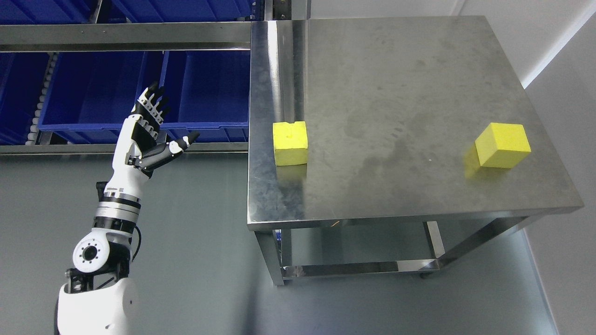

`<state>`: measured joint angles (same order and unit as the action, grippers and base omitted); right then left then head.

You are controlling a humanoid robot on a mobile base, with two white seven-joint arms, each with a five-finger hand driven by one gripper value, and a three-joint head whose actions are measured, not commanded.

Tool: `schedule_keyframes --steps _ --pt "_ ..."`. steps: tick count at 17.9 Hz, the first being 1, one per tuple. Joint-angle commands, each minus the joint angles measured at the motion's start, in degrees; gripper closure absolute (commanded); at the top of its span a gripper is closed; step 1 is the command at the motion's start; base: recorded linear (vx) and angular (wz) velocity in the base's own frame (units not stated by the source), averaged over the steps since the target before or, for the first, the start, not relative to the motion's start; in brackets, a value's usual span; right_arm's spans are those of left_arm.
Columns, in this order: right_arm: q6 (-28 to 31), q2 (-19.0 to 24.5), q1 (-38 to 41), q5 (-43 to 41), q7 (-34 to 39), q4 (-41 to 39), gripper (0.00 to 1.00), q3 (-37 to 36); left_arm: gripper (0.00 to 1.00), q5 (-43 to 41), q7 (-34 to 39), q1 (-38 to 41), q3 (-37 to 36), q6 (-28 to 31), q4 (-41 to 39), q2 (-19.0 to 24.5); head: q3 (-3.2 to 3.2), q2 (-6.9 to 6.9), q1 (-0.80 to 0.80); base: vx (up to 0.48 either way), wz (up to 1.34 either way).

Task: Move yellow foam block to right shelf middle
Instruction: 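Reach the left hand toward the yellow foam cube nearer the robot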

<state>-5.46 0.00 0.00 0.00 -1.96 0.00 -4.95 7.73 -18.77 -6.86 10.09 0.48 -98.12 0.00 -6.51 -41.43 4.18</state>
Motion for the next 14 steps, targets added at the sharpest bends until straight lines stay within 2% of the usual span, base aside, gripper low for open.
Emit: schedule_keyframes --steps 1,6,10,12,14 --pt "0.0 -1.0 0.1 0.2 0.0 -1.0 0.00 0.0 0.00 0.0 -2.7 0.1 -3.0 -1.3 0.0 1.0 0.00 0.00 0.00 0.000 0.00" --pt "0.0 -1.0 0.1 0.2 0.0 -1.0 0.00 -0.1 0.00 0.0 -4.2 0.0 -1.0 -5.5 0.0 1.0 0.00 0.00 0.00 0.000 0.00" --pt "0.0 -1.0 0.1 0.2 0.0 -1.0 0.00 0.0 0.00 0.0 -15.9 -2.2 -1.8 -6.7 0.4 1.8 0.00 0.00 0.00 0.000 0.00" --pt "0.0 -1.0 0.1 0.2 0.0 -1.0 0.00 0.0 0.00 -0.7 -21.1 -5.0 -3.5 -6.7 3.4 1.7 0.00 0.00 0.00 0.000 0.00" --pt "0.0 -1.0 0.1 0.2 0.0 -1.0 0.00 -0.1 0.02 -5.0 -22.4 -9.6 -7.7 -6.5 6.1 3.2 0.00 0.00 0.00 0.000 0.00"
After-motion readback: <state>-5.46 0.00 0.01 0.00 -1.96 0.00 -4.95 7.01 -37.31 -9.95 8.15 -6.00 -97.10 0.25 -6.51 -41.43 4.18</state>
